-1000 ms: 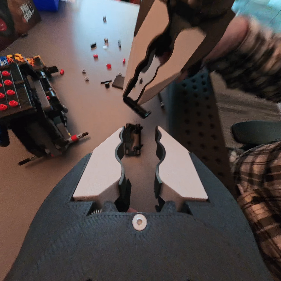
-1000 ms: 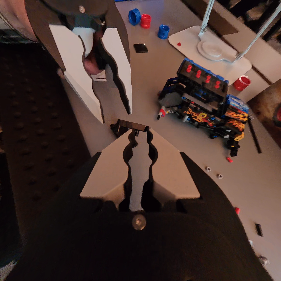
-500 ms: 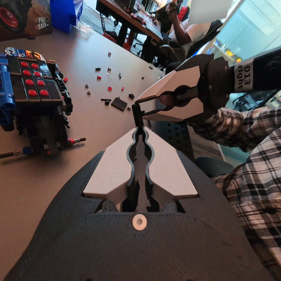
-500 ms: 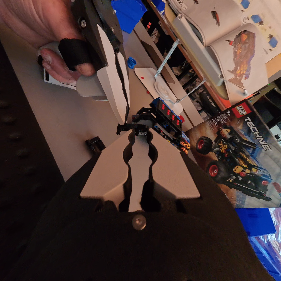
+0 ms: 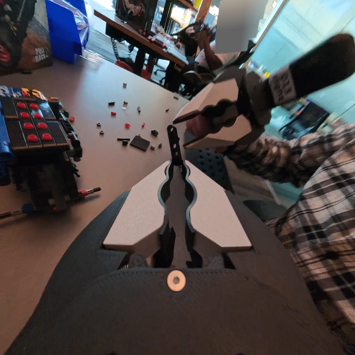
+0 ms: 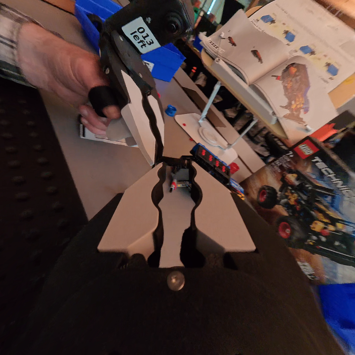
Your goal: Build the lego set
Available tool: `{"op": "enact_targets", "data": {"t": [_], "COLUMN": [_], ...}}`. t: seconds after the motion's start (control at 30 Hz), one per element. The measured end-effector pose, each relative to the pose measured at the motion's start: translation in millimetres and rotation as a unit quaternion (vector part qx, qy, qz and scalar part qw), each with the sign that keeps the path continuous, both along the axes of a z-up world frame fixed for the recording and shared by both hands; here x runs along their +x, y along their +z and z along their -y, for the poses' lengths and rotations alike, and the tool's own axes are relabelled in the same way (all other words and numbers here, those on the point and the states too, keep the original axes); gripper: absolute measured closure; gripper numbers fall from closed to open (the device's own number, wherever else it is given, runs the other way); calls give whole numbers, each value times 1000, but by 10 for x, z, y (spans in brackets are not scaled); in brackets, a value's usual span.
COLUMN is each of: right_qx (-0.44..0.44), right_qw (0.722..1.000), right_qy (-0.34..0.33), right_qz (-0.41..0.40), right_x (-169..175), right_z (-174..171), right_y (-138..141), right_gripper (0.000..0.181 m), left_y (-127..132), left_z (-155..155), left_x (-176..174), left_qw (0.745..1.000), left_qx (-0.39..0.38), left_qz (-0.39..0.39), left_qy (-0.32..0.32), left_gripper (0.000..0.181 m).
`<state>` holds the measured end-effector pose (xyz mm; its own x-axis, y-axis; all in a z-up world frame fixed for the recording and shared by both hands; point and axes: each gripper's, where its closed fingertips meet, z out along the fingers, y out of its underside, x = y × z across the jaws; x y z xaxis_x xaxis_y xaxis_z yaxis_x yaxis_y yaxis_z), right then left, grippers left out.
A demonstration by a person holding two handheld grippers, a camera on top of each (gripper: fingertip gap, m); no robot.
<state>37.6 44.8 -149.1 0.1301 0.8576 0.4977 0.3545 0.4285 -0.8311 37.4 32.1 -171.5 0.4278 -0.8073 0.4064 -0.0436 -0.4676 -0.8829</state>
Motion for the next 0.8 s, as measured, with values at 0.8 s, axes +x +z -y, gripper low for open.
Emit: {"op": "enact_targets", "data": {"t": [0.8], "right_qx": [-201], "right_qw": [935], "right_qy": [131], "right_qz": [263], "right_x": [-21], "right_z": [-46], "right_y": [-650], "right_gripper": [177], "left_y": [-612], "left_z": [35], "left_x": [-193], "left_qw": [929], "left_qx": [51], "left_qz": [-366], "left_qy": [24], "left_gripper": [147]}}
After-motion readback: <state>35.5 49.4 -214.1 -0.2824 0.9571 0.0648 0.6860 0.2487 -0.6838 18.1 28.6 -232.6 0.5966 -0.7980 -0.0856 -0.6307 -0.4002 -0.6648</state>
